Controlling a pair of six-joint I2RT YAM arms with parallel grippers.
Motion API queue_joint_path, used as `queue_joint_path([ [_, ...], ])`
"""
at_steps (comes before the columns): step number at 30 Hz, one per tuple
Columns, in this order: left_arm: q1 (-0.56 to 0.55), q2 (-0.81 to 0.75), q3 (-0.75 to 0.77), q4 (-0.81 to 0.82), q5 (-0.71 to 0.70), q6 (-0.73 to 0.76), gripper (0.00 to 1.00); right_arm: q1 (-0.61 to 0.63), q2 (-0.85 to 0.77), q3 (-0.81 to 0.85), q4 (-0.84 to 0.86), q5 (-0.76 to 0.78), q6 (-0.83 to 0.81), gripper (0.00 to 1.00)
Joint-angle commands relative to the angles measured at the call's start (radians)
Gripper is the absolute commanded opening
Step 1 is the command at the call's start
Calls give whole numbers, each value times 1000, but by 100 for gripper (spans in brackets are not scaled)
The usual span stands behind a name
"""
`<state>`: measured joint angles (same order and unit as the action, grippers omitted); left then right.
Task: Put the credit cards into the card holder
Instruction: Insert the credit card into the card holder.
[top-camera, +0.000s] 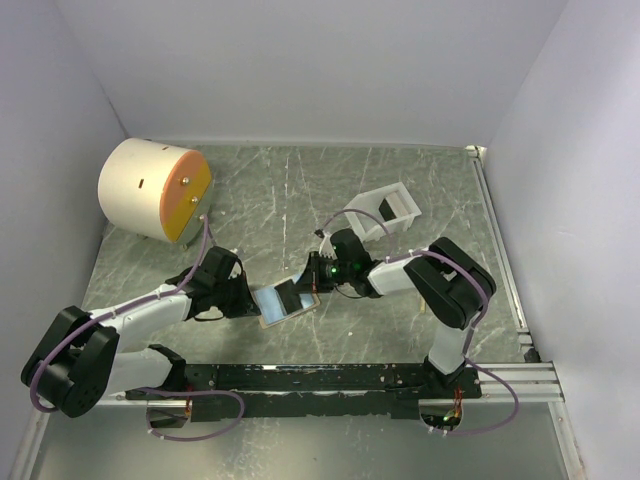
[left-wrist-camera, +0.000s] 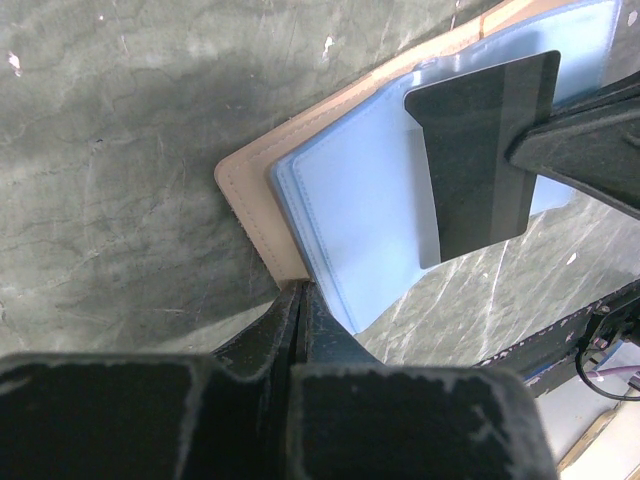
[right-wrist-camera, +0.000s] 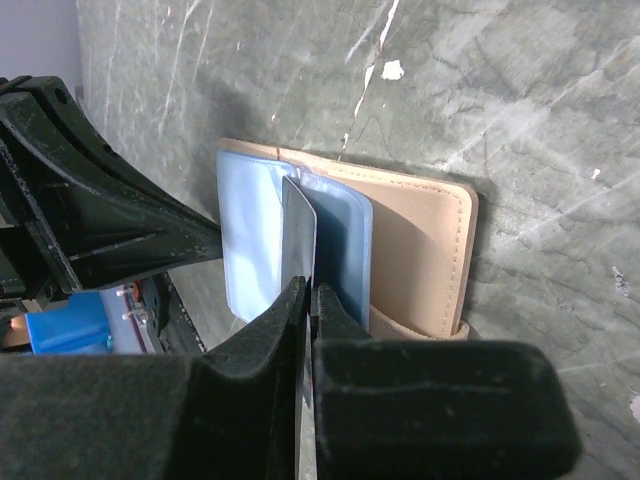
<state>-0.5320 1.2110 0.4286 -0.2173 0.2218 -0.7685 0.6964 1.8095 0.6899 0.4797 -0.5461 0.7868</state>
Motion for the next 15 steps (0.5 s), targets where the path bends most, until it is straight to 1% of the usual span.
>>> queue_joint_path([
  [1,-5,13,-18,-15,-59,0,7,16,29,15,-19,1,3,3],
  [6,-4,10,-19,-20,-58,1,7,19,27,8,4,13,28,3],
  [9,-4,6,-16,-24,-58,2,7,24,30,7,17,15,43,6],
  [12,-5,1,-16,-26,-59,2,7,26,24,32,-54,33,17,16],
  [15,-5,-1,-17,-27,-55,1,7,26,-21,57,-166,113,-50,27],
])
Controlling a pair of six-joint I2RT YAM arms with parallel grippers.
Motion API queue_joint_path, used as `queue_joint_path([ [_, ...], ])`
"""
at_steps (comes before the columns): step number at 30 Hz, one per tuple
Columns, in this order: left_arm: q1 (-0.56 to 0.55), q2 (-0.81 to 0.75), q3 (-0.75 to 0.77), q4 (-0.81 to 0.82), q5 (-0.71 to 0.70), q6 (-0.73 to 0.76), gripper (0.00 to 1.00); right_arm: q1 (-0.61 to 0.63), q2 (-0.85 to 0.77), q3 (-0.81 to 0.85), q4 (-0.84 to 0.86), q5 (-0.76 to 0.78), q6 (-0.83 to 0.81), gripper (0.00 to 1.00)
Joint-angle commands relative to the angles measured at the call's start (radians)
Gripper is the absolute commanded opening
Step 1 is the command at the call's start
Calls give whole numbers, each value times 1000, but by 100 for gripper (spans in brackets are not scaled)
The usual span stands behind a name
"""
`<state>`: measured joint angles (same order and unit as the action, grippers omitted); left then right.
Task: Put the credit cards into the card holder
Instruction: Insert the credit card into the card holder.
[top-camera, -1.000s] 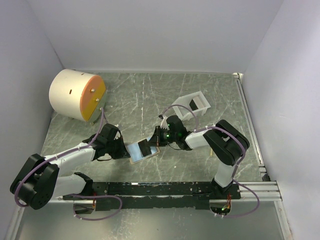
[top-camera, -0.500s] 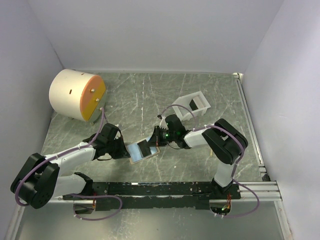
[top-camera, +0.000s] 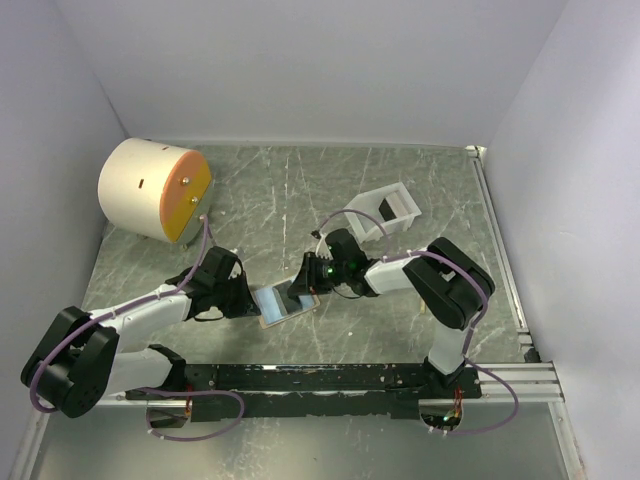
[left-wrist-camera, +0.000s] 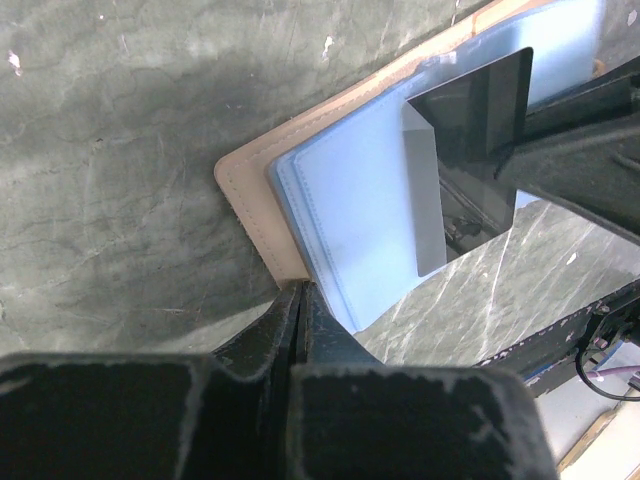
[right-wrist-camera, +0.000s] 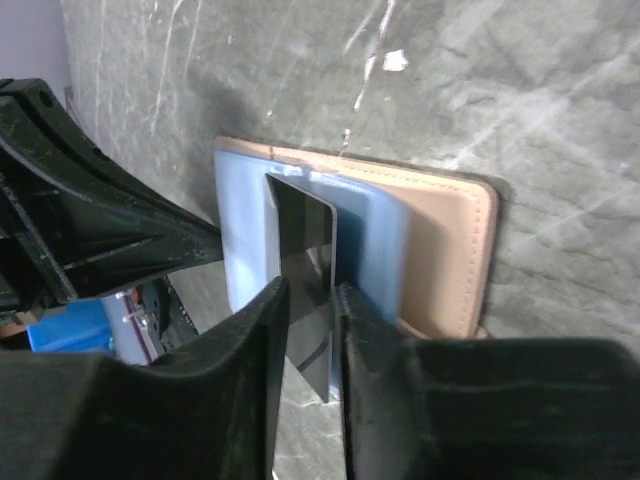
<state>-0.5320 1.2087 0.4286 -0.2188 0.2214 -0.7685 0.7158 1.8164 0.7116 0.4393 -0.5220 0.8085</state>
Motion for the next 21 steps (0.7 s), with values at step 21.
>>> queue_joint_path([
  [21,-5,1,-14,-25,-55,5,7,59,-38,90,-203,111,-87,53],
])
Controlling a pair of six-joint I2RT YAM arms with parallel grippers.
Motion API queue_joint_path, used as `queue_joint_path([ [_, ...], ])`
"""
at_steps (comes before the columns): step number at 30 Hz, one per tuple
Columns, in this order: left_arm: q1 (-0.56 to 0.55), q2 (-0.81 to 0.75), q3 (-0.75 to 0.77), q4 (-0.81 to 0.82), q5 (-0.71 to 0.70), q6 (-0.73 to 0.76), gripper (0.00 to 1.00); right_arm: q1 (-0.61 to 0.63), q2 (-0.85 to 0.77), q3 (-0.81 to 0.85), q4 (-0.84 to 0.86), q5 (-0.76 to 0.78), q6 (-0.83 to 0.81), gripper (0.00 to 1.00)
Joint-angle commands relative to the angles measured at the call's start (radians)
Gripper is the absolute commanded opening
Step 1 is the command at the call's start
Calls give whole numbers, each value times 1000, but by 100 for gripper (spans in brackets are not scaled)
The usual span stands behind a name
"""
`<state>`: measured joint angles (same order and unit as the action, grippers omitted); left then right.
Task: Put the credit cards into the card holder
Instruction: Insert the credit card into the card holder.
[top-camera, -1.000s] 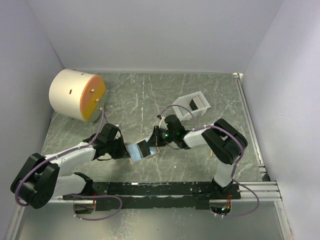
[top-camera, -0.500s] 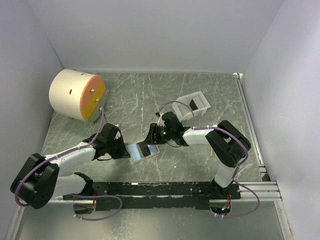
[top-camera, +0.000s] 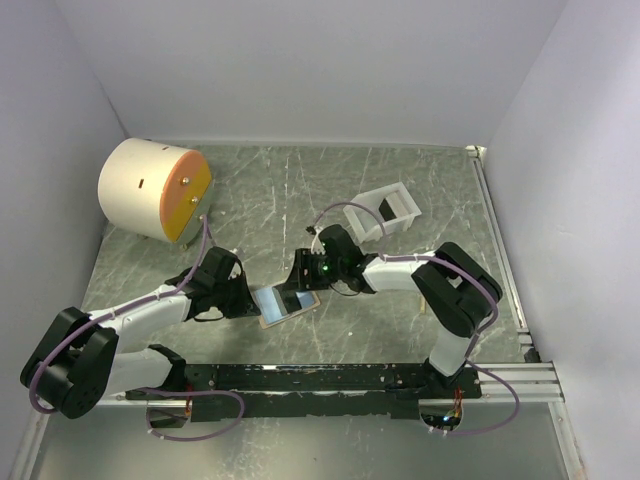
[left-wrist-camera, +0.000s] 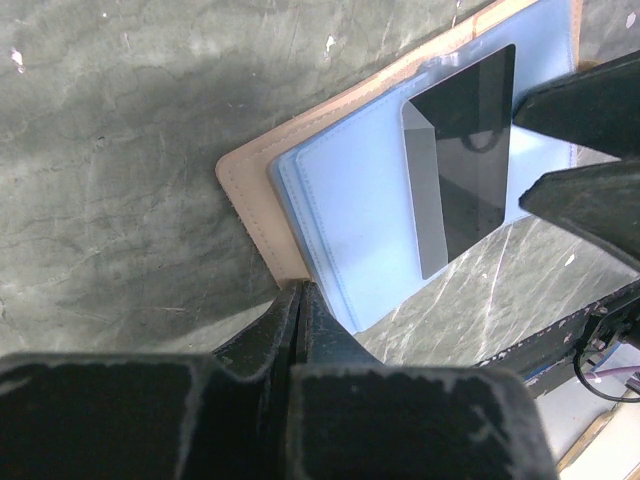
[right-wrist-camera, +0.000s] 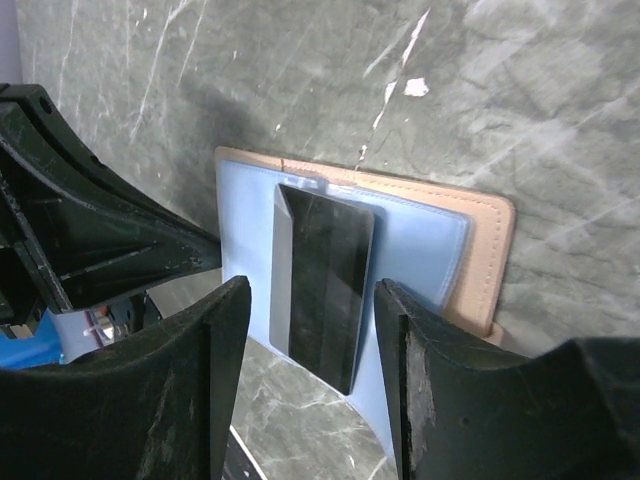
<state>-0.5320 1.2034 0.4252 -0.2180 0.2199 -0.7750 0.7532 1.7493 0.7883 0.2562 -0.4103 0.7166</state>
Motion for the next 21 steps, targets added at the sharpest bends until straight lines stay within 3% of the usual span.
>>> queue_joint_path([
  [1,-5,8,-9,-26,-53,12,7,26,35,16,-18,-4,8,53],
  [16,-5,-1,-18,-20,-50,3,7,92,56,35,35,-23,65,50],
  [21,-5,-2,-16,-23,-52,3,7,104,47,57,-40,29,41,49],
])
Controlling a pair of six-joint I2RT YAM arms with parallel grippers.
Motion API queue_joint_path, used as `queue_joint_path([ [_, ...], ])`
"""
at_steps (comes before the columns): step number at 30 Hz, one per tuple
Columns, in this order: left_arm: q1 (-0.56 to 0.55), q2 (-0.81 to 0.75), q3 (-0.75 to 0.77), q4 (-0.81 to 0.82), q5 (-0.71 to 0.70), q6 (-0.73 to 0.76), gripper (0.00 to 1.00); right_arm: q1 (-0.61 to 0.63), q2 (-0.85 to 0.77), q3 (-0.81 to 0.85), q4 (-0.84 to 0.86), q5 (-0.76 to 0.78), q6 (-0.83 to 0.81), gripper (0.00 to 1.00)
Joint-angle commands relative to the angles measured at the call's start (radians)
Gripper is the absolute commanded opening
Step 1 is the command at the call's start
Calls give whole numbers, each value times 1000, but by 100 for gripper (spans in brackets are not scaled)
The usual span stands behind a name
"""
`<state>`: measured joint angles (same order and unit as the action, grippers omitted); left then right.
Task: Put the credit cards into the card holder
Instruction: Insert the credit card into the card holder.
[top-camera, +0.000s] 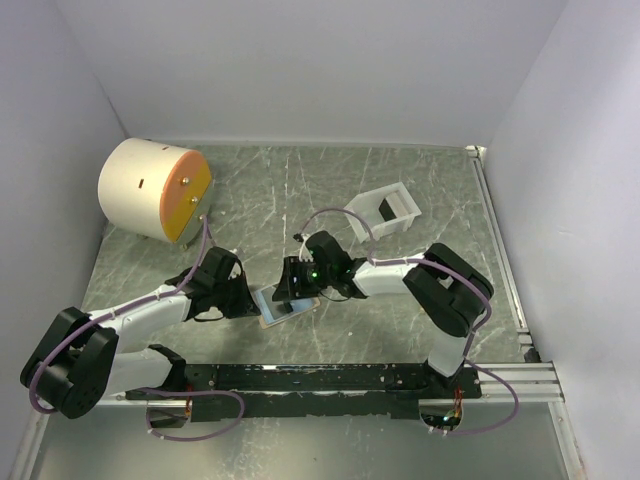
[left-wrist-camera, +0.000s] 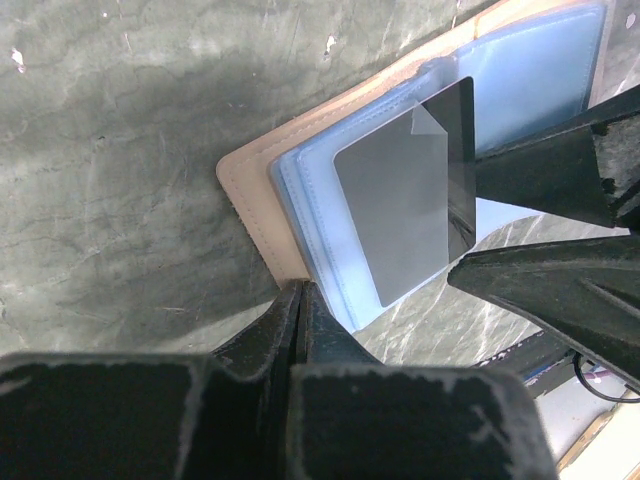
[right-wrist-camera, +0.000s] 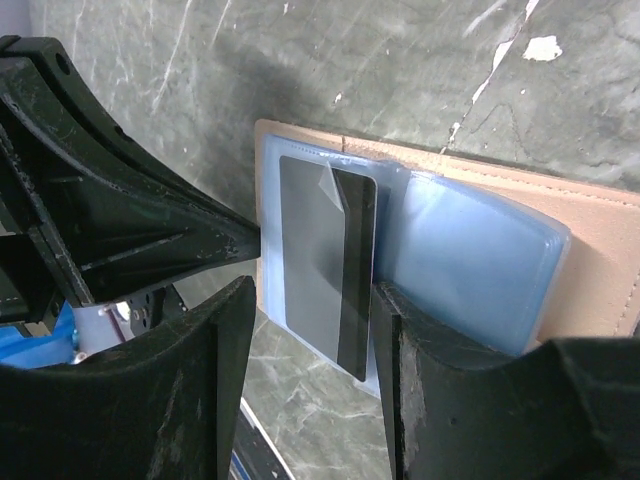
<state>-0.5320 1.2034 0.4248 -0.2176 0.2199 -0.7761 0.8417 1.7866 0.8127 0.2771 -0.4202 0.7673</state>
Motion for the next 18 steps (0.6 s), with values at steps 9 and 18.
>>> queue_joint_path([
  [9,-5,-12,-19,-25,-52,5,7,23,-17,81,-221,132,-68,46],
  [18,-5,-8,-5,-36,-54,10,7,53,-5,110,-226,135,-69,31],
])
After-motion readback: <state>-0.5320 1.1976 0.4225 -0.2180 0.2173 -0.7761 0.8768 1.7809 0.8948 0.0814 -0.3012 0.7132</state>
